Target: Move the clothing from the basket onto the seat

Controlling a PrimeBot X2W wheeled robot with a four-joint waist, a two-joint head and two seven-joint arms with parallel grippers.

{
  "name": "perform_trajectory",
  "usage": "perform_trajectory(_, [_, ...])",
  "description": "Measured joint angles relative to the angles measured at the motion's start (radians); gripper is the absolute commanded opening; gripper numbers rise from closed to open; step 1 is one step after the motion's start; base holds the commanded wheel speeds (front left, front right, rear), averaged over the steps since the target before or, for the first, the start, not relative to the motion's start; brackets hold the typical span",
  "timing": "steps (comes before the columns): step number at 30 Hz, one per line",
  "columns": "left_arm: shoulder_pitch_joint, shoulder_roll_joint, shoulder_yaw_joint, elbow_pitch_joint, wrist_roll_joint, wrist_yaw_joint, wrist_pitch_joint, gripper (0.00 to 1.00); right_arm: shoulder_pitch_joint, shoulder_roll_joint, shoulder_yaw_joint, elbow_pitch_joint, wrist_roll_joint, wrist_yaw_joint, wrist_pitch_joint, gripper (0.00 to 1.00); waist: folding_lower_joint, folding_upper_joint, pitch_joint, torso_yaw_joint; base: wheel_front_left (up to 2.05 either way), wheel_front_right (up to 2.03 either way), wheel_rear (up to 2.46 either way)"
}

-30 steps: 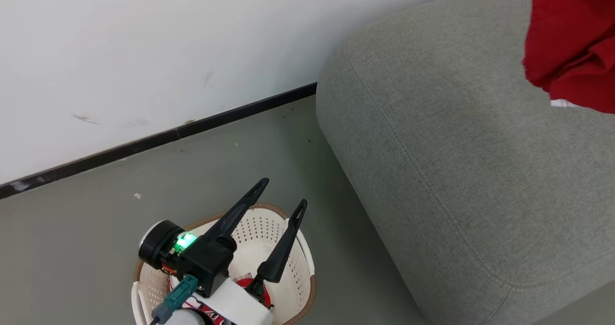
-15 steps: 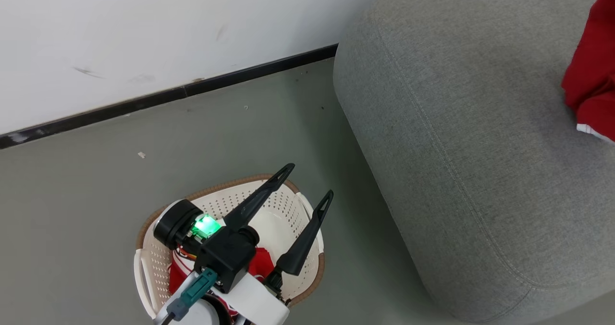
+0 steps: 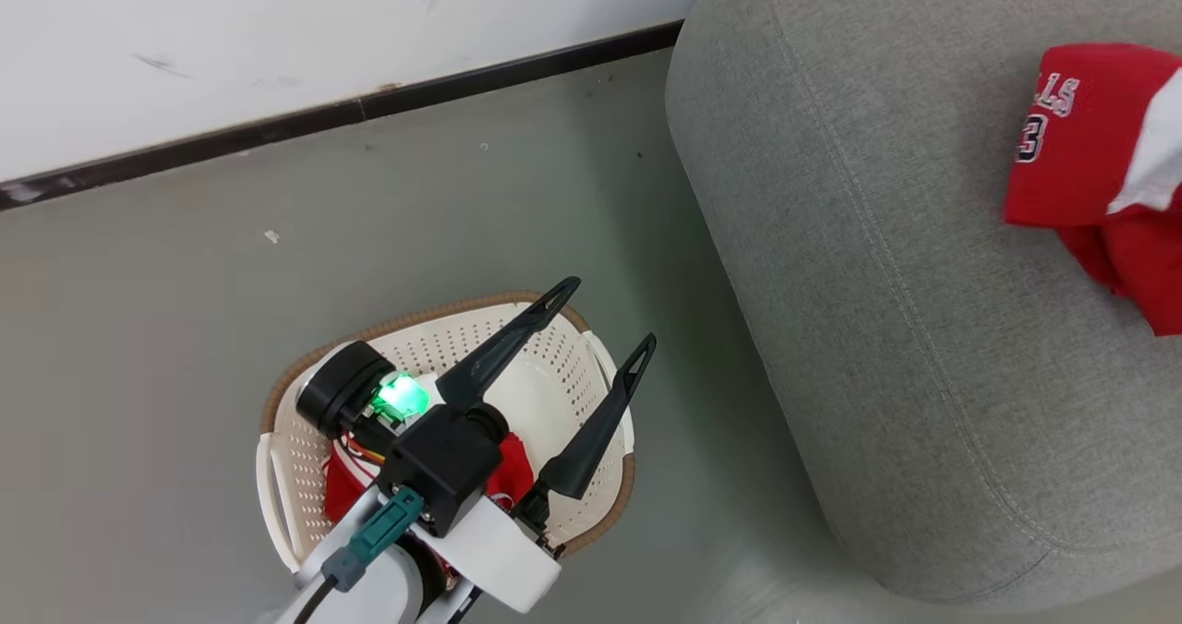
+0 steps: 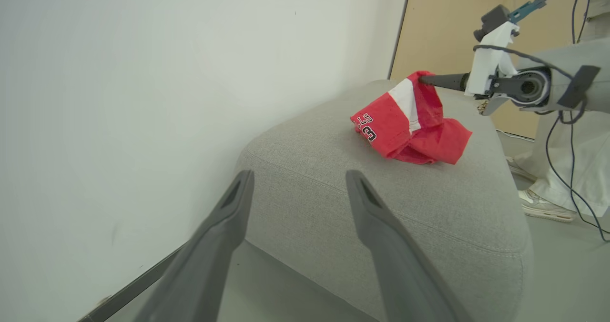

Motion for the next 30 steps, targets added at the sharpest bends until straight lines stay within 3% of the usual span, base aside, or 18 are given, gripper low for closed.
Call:
perform_trajectory(2, [-0.010,0.000,-0.001,0.000,0.000,-0.001,0.000,1.00,0.006,0.024,-0.007,0.011,0.013,0.000,-0.007,0.00,0.0000,-0.0001,0.010,0.001,0.00,0.00,0.00])
perform_trajectory(3, [-0.011,0.000,-0.001,0.000,0.001,-0.002,0.000,1.00,0.006,0.037,-0.008,0.010,0.024,0.000,-0.009,0.05,0.0000,0.0000,0.014,0.001,0.00,0.00,0.00])
perform_trajectory(6, [-0.013,0.001,-0.001,0.000,0.007,-0.004,0.000,1.00,0.005,0.058,0.006,0.008,0.029,0.000,-0.015,0.54,0.0000,0.0000,0.023,0.000,0.00,0.00,0.00])
perform_trajectory(7, [-0.013,0.003,0.002,0.002,0.007,-0.004,0.000,1.00,0.005,0.067,0.022,0.008,0.027,0.000,-0.016,0.89,0.0000,-0.0001,0.025,-0.002,0.00,0.00,0.00])
perform_trajectory(8, [-0.013,0.005,0.006,0.006,0.007,-0.004,0.000,1.00,0.006,0.077,0.032,0.008,0.024,0.000,-0.016,1.00,0.0000,0.0000,0.027,-0.006,0.00,0.00,0.00])
perform_trajectory(19, [-0.014,0.007,0.014,0.042,0.003,-0.010,-0.019,1.00,0.105,0.086,0.052,-0.048,-0.003,0.000,-0.024,1.00,0.0000,0.0000,0.005,-0.039,0.00,0.00,0.00])
perform_trajectory(30, [-0.004,0.014,0.046,0.072,-0.021,-0.010,-0.044,1.00,0.216,0.130,0.009,-0.285,-0.078,0.000,-0.028,1.00,0.0000,-0.0001,-0.041,-0.081,0.00,0.00,0.00])
